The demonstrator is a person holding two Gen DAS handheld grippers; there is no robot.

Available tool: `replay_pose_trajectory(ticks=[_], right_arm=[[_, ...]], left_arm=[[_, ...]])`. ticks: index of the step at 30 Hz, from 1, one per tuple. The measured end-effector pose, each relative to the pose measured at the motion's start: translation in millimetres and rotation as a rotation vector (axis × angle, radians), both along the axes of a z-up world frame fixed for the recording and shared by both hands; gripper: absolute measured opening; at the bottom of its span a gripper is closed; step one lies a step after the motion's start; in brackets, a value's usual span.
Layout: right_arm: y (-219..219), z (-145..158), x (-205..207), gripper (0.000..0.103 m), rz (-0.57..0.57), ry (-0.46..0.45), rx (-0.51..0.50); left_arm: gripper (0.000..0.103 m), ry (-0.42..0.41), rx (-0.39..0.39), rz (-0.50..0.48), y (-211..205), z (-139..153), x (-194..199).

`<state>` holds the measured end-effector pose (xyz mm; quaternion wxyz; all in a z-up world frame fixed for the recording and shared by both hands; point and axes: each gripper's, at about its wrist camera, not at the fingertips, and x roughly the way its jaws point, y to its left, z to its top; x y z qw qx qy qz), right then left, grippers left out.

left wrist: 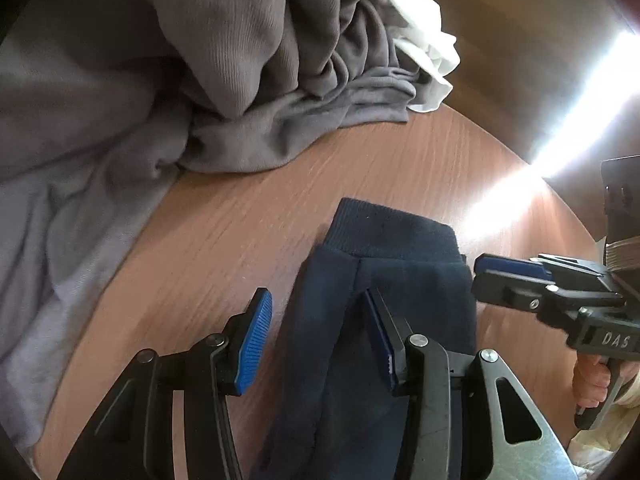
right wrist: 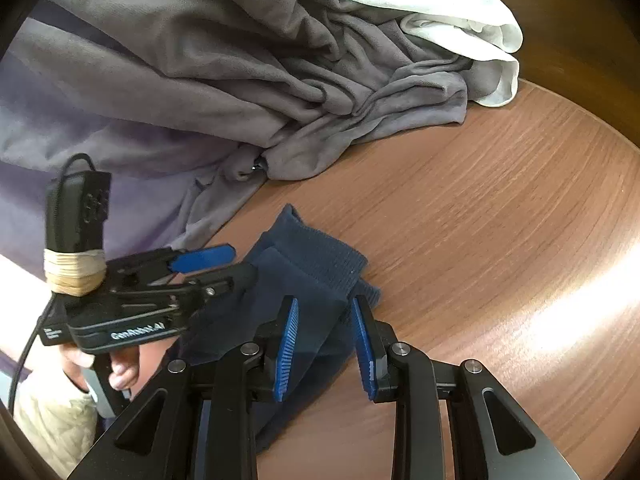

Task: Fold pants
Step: 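Fold the held cuff over the sweatpants with both tools close together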

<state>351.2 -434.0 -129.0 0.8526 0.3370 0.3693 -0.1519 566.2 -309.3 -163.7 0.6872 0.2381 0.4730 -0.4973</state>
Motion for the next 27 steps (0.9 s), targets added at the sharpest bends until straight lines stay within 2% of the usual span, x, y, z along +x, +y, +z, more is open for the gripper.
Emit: replay_pose_trajectory(ticks=[6,10,12,13,17,20,23,24,26,27], right_arm=[[-6.6,-8.2,-1.4,0.029,-0.027,-0.006,0.038],[-3.9,-13.8,4.8,0.029,-0.02,-0.004,0.045],[-3.0,-14.1,5.5,0.023,-0.024,-0.002,0.031],[-2.8,-13.4,4.6,0.015,-0.021,-0.007,0.027],[2.7,-1.1,-5.2,0.013,-0.022,-0.034,-0.01],[10.8,8.9,-14.8,0.013,-0.017,-0.047,-0.048],[12.2,4.4,-17.1,0.013,0.006,-0.031,-0.03],[10.2,-1.2,-16.8,0.013,0.001,-0.013,-0.021],[5.4,-9.8,-18.9,0.014,-0.007,0.007,0.019],[3.6,-12.0,-21.3,0.015,-0.02,0.02,0.026]], left_arm=[[0.045,0.062,-0.017,-0.007,-5.4,-5.0,7.7],[0.027,0.101,-0.035,-0.009,-2.1,-6.2,8.4],[0.023,0.079,-0.045,-0.012,0.2,-1.0,4.0],[0.022,0.072,-0.052,-0.02,0.7,1.9,1.5],[0.021,0.057,-0.083,-0.062,0.8,14.2,-8.4],[0.021,0.078,-0.052,-0.089,-2.0,8.6,-11.8],[0.021,0.104,0.005,-0.085,-4.1,-8.3,-12.6],[0.023,0.105,0.01,-0.083,-0.4,-9.6,-13.2],[0.038,0.097,0.013,-0.086,2.2,-9.2,-15.4],[0.054,0.076,0.013,-0.091,2.5,-6.2,-18.1]])
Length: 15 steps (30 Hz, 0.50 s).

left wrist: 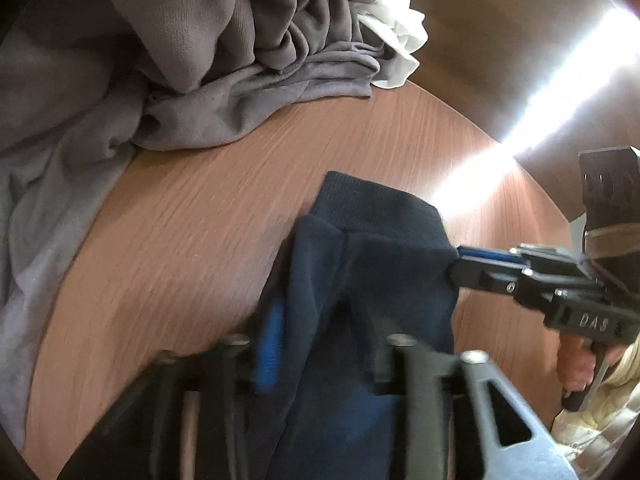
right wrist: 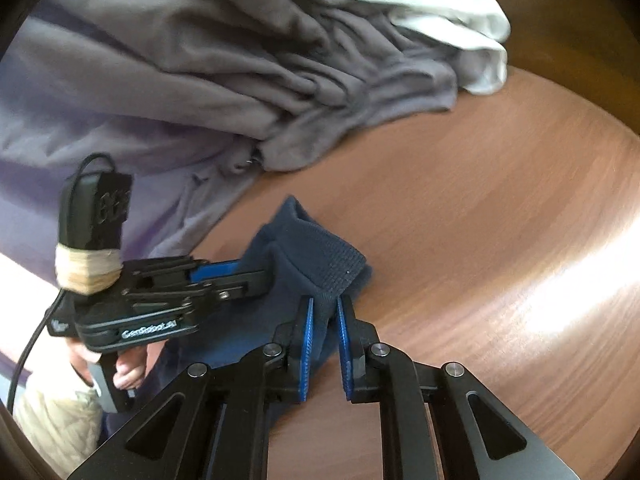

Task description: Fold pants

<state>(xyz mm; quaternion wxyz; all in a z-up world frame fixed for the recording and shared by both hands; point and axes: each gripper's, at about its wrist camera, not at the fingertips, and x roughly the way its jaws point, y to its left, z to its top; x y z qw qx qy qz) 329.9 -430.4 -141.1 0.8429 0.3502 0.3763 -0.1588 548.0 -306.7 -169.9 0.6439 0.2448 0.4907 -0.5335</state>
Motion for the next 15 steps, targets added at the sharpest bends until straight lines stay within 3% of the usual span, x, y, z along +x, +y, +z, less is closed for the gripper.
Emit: replay_pose_trajectory(ticks=[1,3,7,11,15], right_arm=[[-0.4,0.2,-2.9,0.019,-0.004,0.008,-0.003],[1.0,3.6,-10.8,0.028,-0.025,0.002,-0.041],[3.4,9.8,-25.9,0.029,-0.103,0.016,-0.188],[-0.3,-6.1,-15.6,0.029,-0.09,0.082,-0.18],[2.3,-14.9,-9.6,0.029,-0.076,0.099,-0.179]], left_arm=[[0.059,-0.037,-0.012,-0.009,3.0,5.7,-3.0],[0.059,-0.097,-0.042,-0.036,8.6,17.2,-7.0],[0.058,-0.232,-0.043,-0.027,8.2,22.5,1.1],[0.048,-0.273,-0.024,0.04,0.2,11.3,20.4],[0.046,-0.286,0.008,0.055,-3.7,-1.0,31.4]])
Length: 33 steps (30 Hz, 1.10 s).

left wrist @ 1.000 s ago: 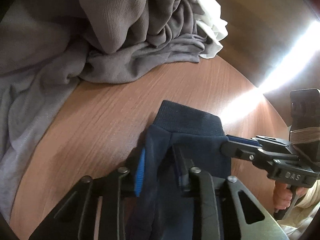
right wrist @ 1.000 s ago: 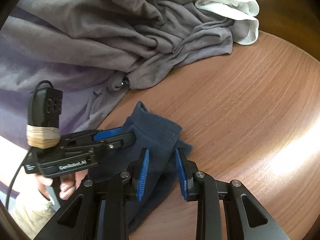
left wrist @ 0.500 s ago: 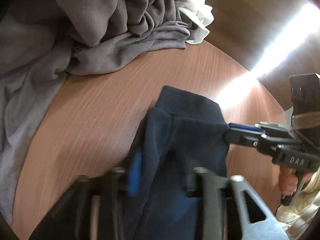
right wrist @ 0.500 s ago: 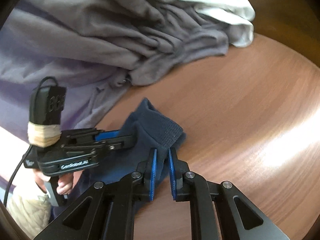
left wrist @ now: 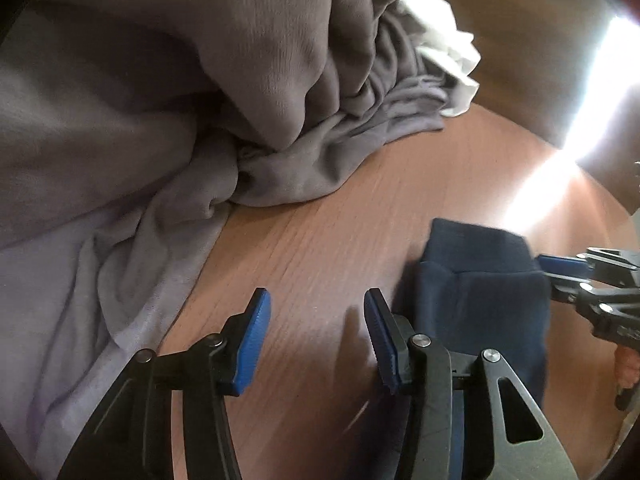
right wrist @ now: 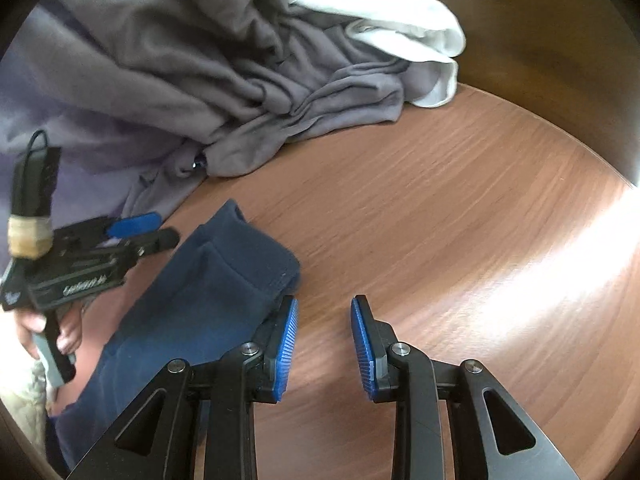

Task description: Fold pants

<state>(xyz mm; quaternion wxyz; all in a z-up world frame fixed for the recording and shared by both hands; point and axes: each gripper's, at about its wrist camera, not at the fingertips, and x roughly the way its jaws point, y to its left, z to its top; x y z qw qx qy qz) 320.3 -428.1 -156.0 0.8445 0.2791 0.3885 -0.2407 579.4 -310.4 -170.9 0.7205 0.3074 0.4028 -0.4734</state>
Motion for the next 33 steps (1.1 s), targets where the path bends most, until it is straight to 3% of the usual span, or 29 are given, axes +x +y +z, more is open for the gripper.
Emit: replay_pose_trajectory(ticks=[4,8,16,21,22,24,30,33], right_arm=[[1.6,-2.3,6.6,0.029,0.038,-0.056,0.03],[-1.6,0.9,5.4,0.029,0.052,-0.125,0.074],[-0.6,-7.7,19.2,0.029,0.068,-0.106,0.097],[0.5,-9.3,23.1,0.027,0.081,-0.095,0.069],[0.6,-10.2,23.5,0.02,0.083,-0.092,0.068],[0.5,-9.4,21.6,0.016,0.085,-0.096,0.066],[-2.4,10.3,7.3,0.012,0.044,-0.125,-0.027],[-11.2,17.3,0.3,0.012,-0.022,-0.104,-0.081]], left_arm=[[0.044,0.15,-0.032,-0.057,-2.0,-3.8,-2.5],[0.043,0.239,-0.049,-0.094,-8.7,-5.3,-5.3],[0.027,0.404,-0.085,-0.072,-14.4,-12.6,4.6],[0.027,0.446,-0.073,-0.084,-15.9,-15.4,-2.8],[0.023,0.458,-0.074,-0.081,-16.5,-15.6,-3.4],[0.009,0.464,-0.086,-0.096,-20.6,-14.2,-6.7],[0.006,0.381,-0.181,-0.11,-30.8,5.9,-15.7],[0.005,0.348,-0.176,-0.121,-51.0,5.5,-18.7]])
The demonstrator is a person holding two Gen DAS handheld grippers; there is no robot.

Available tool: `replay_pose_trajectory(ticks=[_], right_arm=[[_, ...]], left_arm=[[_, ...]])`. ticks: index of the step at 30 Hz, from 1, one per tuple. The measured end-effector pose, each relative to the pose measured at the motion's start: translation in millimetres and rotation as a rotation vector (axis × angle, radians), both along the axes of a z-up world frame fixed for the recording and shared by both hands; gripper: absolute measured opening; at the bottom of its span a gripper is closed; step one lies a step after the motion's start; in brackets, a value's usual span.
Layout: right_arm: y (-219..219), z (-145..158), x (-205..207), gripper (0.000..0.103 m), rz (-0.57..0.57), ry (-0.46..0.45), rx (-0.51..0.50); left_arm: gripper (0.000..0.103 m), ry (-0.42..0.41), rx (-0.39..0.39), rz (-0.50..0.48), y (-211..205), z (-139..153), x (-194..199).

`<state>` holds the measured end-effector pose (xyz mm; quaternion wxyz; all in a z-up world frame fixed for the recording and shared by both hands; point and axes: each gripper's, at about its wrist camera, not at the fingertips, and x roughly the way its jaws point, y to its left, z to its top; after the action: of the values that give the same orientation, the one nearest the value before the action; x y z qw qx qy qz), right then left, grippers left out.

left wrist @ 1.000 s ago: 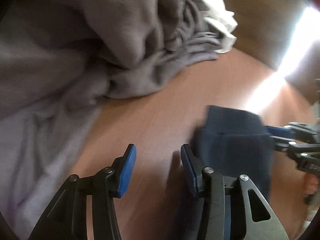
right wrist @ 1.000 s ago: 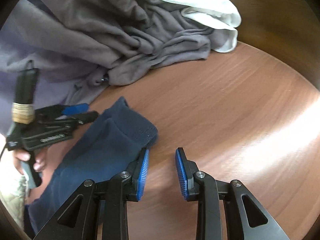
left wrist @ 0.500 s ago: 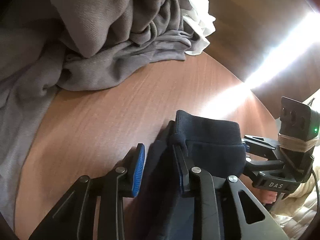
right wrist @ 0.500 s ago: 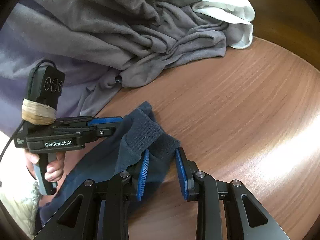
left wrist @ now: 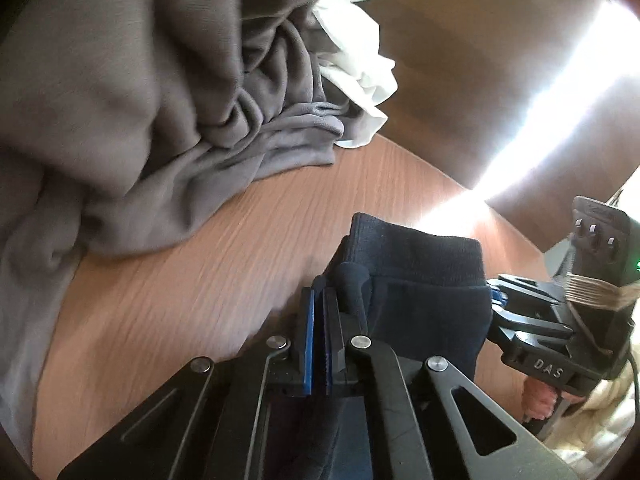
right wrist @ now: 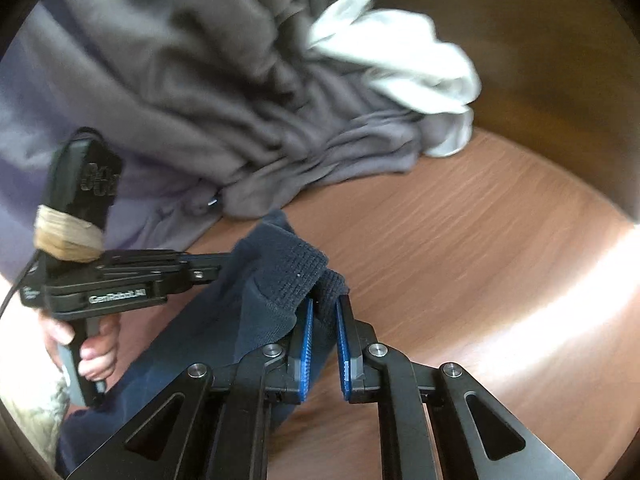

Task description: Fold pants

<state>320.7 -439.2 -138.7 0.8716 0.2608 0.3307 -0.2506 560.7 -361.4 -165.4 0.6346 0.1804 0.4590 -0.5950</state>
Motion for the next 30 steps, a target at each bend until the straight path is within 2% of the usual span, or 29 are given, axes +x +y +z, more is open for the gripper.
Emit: replay_pose_trajectory(ticks=[5,9,10,13,16,19,21,25,29,30], right_arm=[[-20.0,-8.9,1.1,0.012,-0.06,0.053,-0.011],[-29.9,-15.3,1.7,0.013,-0.05,0.08,0.023],[-31.6,-15.1,0.3,0.018,-0.052,0.074,0.034],[-34.5,-14.1,-2.8,0.029,-0.074,0.088,0.046],[-32.3,-8.4,-9.6,0.03,-0.108,0.103,0.035],[-22.9,6.2,-21.1,0.03,-0.189,0.122,-0.055],[-21.5,13.7,-27.9,0.03,-0.208,0.106,-0.066],[-16.0,22.5,-29.8,0.03,-0.115,0.034,-0.044],[-10.1,16.3,-19.2,0.03,-0.053,0.035,-0.015],[-9.0,13.7,-16.8,0.03,-0.043,0.038,-0.008]], left_arm=[[0.007,-0.007,0.049,0.01,-22.6,-13.2,-1.1],[0.024,-0.046,0.038,0.065,-11.4,1.1,7.2],[0.025,-0.067,0.034,0.068,-7.1,7.0,7.6],[0.025,-0.095,0.039,0.049,5.4,18.3,3.9],[0.025,-0.124,0.075,0.044,18.7,18.3,-5.7],[0.025,-0.123,0.099,0.05,29.5,12.9,-13.2],[0.025,-0.122,0.113,0.045,33.5,7.8,-18.2],[0.025,-0.146,0.148,0.012,36.5,0.3,-28.4],[0.025,-0.14,0.165,-0.002,33.0,-5.9,-28.9],[0.022,-0.144,0.168,0.003,32.8,-6.9,-27.4]])
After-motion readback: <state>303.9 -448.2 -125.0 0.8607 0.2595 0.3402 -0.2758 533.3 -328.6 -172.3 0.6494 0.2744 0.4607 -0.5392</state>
